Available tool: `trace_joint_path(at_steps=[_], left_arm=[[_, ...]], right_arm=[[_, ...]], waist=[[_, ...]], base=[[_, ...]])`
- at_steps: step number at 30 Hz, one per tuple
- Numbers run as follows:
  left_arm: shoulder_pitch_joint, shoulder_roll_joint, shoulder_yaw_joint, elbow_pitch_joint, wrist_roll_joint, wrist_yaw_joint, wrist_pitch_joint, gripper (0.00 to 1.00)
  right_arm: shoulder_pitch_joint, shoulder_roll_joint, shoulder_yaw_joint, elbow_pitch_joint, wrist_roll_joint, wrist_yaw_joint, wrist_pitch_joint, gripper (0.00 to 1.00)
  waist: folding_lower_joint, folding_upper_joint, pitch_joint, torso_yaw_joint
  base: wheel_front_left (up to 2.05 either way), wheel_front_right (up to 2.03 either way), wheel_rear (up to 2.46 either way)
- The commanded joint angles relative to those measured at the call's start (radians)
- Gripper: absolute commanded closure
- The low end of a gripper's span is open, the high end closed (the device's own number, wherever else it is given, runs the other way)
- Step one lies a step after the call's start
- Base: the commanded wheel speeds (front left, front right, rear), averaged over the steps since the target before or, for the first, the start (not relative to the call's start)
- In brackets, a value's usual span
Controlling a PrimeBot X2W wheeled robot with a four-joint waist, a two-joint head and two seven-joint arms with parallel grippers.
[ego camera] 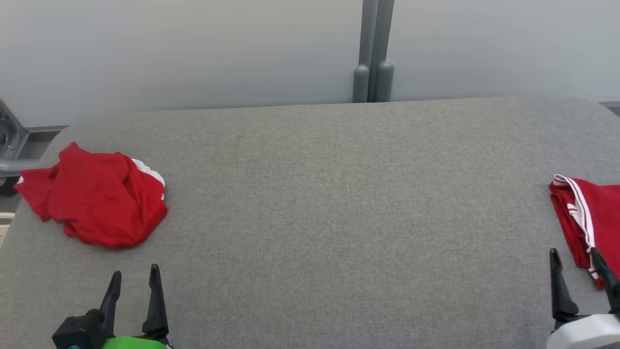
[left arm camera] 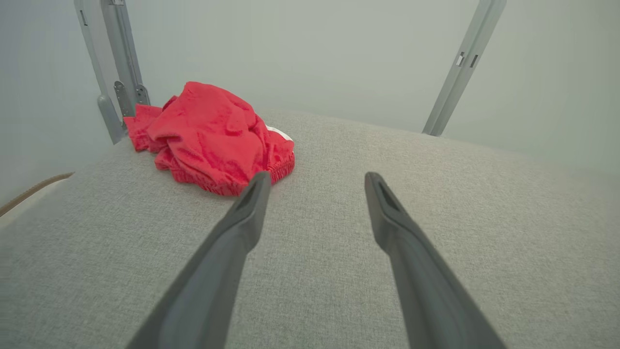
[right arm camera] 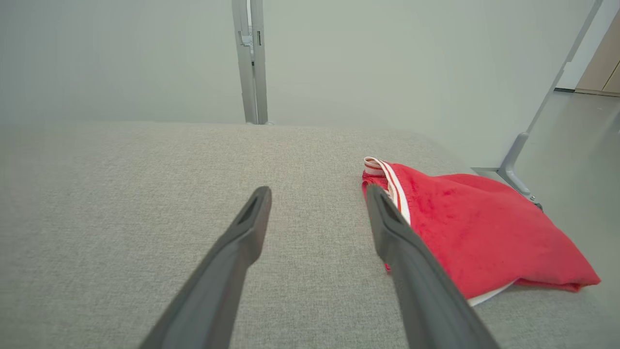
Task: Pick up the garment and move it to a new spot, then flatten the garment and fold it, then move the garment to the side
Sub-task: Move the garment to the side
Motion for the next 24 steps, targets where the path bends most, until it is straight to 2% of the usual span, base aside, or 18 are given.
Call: trace_joint_path(at_steps=[1,6,11,24], left_arm=[[0.002,-0.009,0.015,-0.010,0.017,-0.011,-0.004,0.00],[0.007,-0.052,0.041,-0.009,0.067,-0.068,-0.003,0.00],[-0.005,-0.079,0.046,0.026,0.110,-0.118,-0.003,0.00],[0.019,-0.133,0.130,0.074,0.148,-0.164,-0.003,0.00]], right_arm=[[0.003,0.014,0.008,-0.023,-0.022,-0.001,-0.003,0.00],[0.021,0.078,0.097,-0.059,-0.074,-0.001,-0.003,0.00],[0.027,0.108,0.112,-0.080,-0.106,-0.001,-0.003,0.00],[0.040,0.128,0.096,-0.081,-0.127,-0.001,-0.003,0.00]], waist=[[0.0001,0.0000,-0.014,0.027],[0.0001,0.0000,-0.015,0.056],[0.0001,0.0000,-0.015,0.071],[0.0001,0.0000,-0.020,0.061]], base=[[0.00,0.00,0.00],[0.00,0.00,0.00],[0.00,0.00,0.00],[0.00,0.00,0.00]])
